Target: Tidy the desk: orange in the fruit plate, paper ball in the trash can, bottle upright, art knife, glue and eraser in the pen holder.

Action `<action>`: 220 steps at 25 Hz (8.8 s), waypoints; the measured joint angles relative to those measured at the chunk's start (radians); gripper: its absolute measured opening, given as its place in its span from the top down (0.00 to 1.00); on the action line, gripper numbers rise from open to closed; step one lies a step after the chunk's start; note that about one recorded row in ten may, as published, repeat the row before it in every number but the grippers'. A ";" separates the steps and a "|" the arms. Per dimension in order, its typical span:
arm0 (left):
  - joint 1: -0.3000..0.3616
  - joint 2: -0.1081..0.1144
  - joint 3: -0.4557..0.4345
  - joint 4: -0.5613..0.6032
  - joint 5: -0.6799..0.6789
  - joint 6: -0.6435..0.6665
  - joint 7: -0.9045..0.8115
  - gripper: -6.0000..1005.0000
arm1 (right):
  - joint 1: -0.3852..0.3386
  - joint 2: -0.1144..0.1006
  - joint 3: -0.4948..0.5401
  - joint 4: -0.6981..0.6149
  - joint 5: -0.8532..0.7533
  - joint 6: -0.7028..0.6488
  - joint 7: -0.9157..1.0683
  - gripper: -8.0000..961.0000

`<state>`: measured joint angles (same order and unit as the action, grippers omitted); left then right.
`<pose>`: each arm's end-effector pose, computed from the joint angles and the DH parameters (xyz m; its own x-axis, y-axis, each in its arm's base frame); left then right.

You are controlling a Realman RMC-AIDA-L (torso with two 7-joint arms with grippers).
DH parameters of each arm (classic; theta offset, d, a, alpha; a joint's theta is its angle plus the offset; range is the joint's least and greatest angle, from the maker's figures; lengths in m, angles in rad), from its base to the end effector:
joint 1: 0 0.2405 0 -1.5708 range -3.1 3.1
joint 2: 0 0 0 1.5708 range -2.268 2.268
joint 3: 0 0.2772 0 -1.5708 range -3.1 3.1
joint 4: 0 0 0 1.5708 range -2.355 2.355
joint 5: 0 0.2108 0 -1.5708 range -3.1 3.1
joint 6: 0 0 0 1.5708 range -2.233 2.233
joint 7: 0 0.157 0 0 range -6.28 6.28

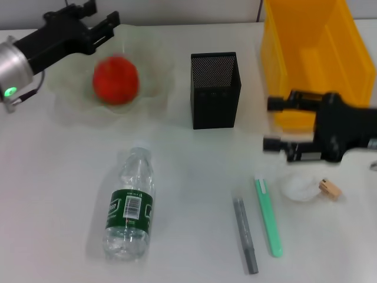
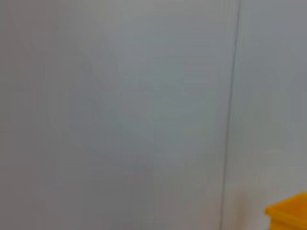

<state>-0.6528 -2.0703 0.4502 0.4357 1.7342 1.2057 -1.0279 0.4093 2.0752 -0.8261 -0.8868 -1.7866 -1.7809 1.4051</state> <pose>-0.2731 0.4226 0.0037 0.7319 0.0976 0.6744 0.5621 -0.6459 -0.5166 0.2450 0.3111 0.0128 0.7881 -0.1808 -0.5884 -0.2824 -0.9556 -0.0847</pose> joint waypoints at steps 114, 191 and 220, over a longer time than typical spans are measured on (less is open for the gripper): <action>0.439 -0.010 0.444 0.625 0.050 0.402 -0.452 0.20 | -0.023 0.006 -0.243 -0.420 -0.202 0.348 0.297 0.12; 0.372 -0.004 1.276 1.050 0.799 -0.103 -1.707 0.54 | -0.024 0.002 -0.183 0.297 -0.013 0.295 -0.451 0.12; 0.553 0.001 0.651 0.733 -0.105 0.148 -0.480 0.55 | 0.000 0.008 -0.189 0.255 -0.005 0.266 -0.328 0.12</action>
<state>-0.1002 -2.0694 1.1013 1.1683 1.6292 1.3542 -1.5078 0.4096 2.0834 -1.0155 -0.6313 -1.7920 -1.5147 1.0776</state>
